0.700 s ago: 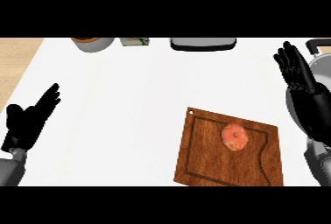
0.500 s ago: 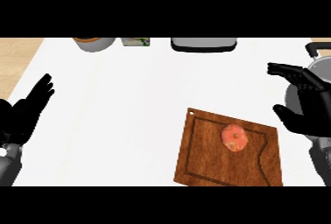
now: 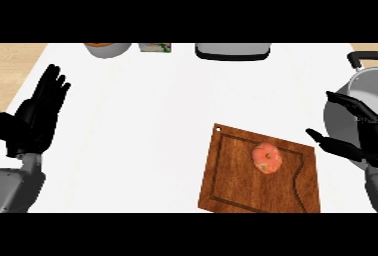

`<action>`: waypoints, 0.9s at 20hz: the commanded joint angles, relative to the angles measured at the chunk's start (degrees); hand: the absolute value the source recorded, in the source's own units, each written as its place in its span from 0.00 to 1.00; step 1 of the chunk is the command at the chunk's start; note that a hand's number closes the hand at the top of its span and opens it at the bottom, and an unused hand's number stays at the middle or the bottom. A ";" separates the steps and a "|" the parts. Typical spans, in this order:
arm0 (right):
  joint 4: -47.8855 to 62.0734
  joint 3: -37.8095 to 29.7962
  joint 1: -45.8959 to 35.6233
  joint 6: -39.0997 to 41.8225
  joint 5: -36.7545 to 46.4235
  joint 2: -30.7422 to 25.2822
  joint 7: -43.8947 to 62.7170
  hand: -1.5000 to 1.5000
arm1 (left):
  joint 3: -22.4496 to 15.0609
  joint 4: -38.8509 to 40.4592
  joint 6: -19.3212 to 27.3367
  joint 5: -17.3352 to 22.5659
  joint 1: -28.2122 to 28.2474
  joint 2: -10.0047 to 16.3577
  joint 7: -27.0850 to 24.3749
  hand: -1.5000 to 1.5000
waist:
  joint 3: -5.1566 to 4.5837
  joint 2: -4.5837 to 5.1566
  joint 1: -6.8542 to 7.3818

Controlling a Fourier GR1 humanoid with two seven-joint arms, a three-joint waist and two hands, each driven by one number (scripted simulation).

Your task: Pick the squash from the cutting board and place it in the pot

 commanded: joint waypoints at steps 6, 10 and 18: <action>-3.61 0.76 4.08 9.20 2.53 -4.94 -3.50 0.00 | 1.62 -5.80 1.11 -1.25 3.49 -2.59 2.34 0.50 | 0.20 -0.19 -1.31; -7.42 6.93 -1.48 14.21 6.25 -9.48 10.79 0.00 | -0.53 -4.97 3.13 -3.52 1.46 -3.89 3.05 0.50 | 0.10 -0.18 -1.36; -19.00 17.83 -3.20 22.38 15.28 -15.03 31.02 0.00 | 1.13 -6.34 2.28 -2.39 1.45 -3.14 4.00 0.50 | 0.08 -0.38 -0.99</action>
